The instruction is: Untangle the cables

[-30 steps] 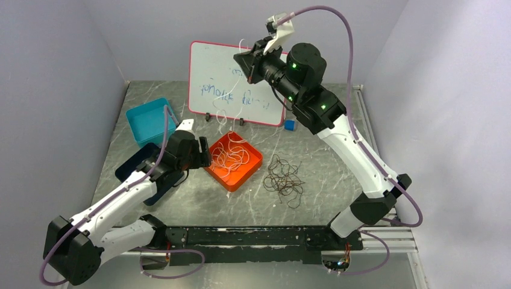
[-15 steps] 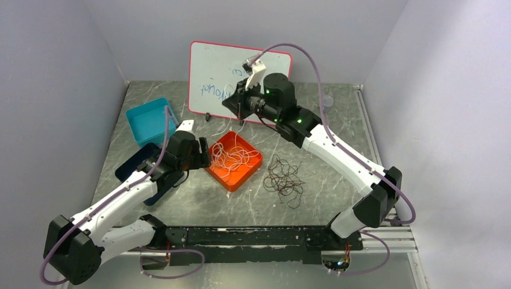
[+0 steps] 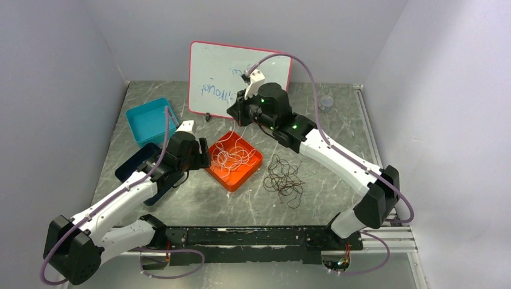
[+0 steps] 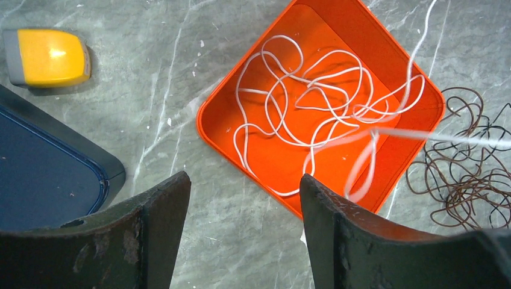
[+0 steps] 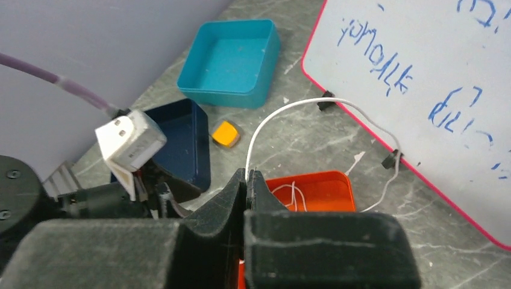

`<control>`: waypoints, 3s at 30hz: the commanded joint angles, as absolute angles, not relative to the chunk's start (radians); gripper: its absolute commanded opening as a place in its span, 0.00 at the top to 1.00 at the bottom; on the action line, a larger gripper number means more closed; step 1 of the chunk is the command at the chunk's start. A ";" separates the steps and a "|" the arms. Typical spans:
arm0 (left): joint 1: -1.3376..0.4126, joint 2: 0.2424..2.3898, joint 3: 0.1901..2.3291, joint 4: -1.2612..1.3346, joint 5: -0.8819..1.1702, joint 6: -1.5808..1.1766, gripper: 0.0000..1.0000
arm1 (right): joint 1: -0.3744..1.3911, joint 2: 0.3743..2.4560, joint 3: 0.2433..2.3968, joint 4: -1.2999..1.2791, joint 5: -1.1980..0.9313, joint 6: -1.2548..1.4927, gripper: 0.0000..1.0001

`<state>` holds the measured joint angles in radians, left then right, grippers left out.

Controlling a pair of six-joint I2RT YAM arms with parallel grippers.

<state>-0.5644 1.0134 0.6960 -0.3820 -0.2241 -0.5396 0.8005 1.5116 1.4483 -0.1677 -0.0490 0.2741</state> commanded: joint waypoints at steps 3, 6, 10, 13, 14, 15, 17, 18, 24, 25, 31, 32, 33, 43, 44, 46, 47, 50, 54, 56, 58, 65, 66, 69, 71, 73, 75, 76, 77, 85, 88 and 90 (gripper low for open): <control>-0.557 1.016 0.692 -0.355 -0.215 -0.545 0.29 | 0.808 1.550 1.397 -0.143 -0.049 0.240 1.00; -0.557 1.017 0.689 -0.352 -0.212 -0.545 0.29 | 0.813 1.550 1.373 -0.129 -0.065 0.225 1.00; -0.555 1.025 0.687 -0.343 -0.205 -0.544 0.29 | 0.823 1.548 1.339 -0.125 -0.090 0.180 1.00; -0.557 1.036 0.689 -0.339 -0.200 -0.540 0.29 | 0.839 1.551 1.313 -0.137 -0.089 0.142 1.00; -0.556 1.038 0.689 -0.339 -0.199 -0.540 0.29 | 0.844 1.553 1.305 -0.145 -0.088 0.128 1.00; -0.557 1.040 0.690 -0.338 -0.198 -0.538 0.29 | 0.849 1.556 1.299 -0.152 -0.095 0.120 1.00; -0.556 1.044 0.690 -0.338 -0.196 -0.536 0.29 | 0.857 1.559 1.285 -0.160 -0.120 0.104 1.00; -0.557 1.046 0.689 -0.335 -0.196 -0.537 0.29 | 0.861 1.559 1.276 -0.158 -0.150 0.095 1.00; -0.557 1.052 0.684 -0.329 -0.185 -0.542 0.29 | 0.872 1.575 1.242 -0.164 -0.271 0.037 1.00; -0.556 1.052 0.684 -0.331 -0.185 -0.543 0.29 | 0.872 1.573 1.237 -0.163 -0.288 0.030 1.00; -0.556 1.043 0.674 -0.328 -0.187 -0.548 0.30 | 0.872 1.557 1.191 -0.135 -0.424 0.032 1.00; -0.557 1.042 0.673 -0.326 -0.186 -0.550 0.30 | 0.872 1.555 1.183 -0.127 -0.454 0.040 1.00; -0.557 1.039 0.672 -0.322 -0.185 -0.550 0.30 | 0.871 1.553 1.176 -0.117 -0.483 0.048 1.00; -0.556 1.026 0.664 -0.318 -0.190 -0.551 0.30 | 0.870 1.604 1.145 -0.183 -0.486 0.117 1.00; -0.556 1.026 0.663 -0.316 -0.190 -0.550 0.30 | 0.871 1.619 1.148 -0.201 -0.481 0.122 1.00; -0.556 1.027 0.664 -0.315 -0.193 -0.552 0.30 | 0.870 1.646 1.151 -0.233 -0.449 0.131 1.00; -0.556 1.027 0.664 -0.313 -0.193 -0.551 0.30 | 0.870 1.656 1.154 -0.245 -0.413 0.142 1.00; -0.557 1.031 0.663 -0.307 -0.190 -0.553 0.30 | 0.868 1.676 1.163 -0.259 -0.300 0.177 1.00; -0.556 1.035 0.663 -0.312 -0.191 -0.551 0.30 | 0.861 1.678 1.165 -0.241 -0.172 0.236 1.00; -0.557 1.034 0.661 -0.311 -0.192 -0.552 0.30 | 0.857 1.678 1.163 -0.221 -0.127 0.255 1.00; -0.556 1.032 0.658 -0.309 -0.190 -0.550 0.30 | 0.854 1.688 1.166 -0.198 -0.087 0.271 1.00; -0.557 1.031 0.663 -0.317 -0.190 -0.551 0.30 | 0.854 1.789 1.242 -0.194 0.076 0.258 1.00; -0.557 1.030 0.661 -0.317 -0.190 -0.551 0.30 | 0.853 1.805 1.255 -0.195 0.090 0.246 1.00; -0.556 1.025 0.658 -0.320 -0.193 -0.552 0.30 | 0.854 1.851 1.293 -0.201 0.118 0.208 1.00; -0.556 1.026 0.659 -0.325 -0.196 -0.552 0.30 | 0.853 1.879 1.315 -0.216 0.138 0.186 1.00; -0.557 1.027 0.660 -0.328 -0.196 -0.551 0.30 | 0.853 1.899 1.324 -0.227 0.152 0.169 1.00; -0.556 1.027 0.658 -0.325 -0.194 -0.551 0.30 | 0.853 1.901 1.314 -0.220 0.140 0.154 1.00; -0.556 1.028 0.657 -0.323 -0.193 -0.552 0.30 | 0.853 1.900 1.307 -0.217 0.132 0.149 1.00; -0.557 1.032 0.657 -0.320 -0.191 -0.552 0.30 | 0.854 1.900 1.305 -0.221 0.126 0.145 1.00; -0.557 1.076 0.673 -0.302 -0.160 -0.543 0.30 | 0.854 1.776 1.235 -0.164 0.002 0.139 0.76; -0.556 1.087 0.679 -0.297 -0.155 -0.540 0.30 | 0.852 1.720 1.229 -0.159 -0.014 0.150 0.64; -0.556 1.089 0.681 -0.297 -0.153 -0.542 0.30 | 0.849 1.689 1.226 -0.164 0.000 0.154 0.58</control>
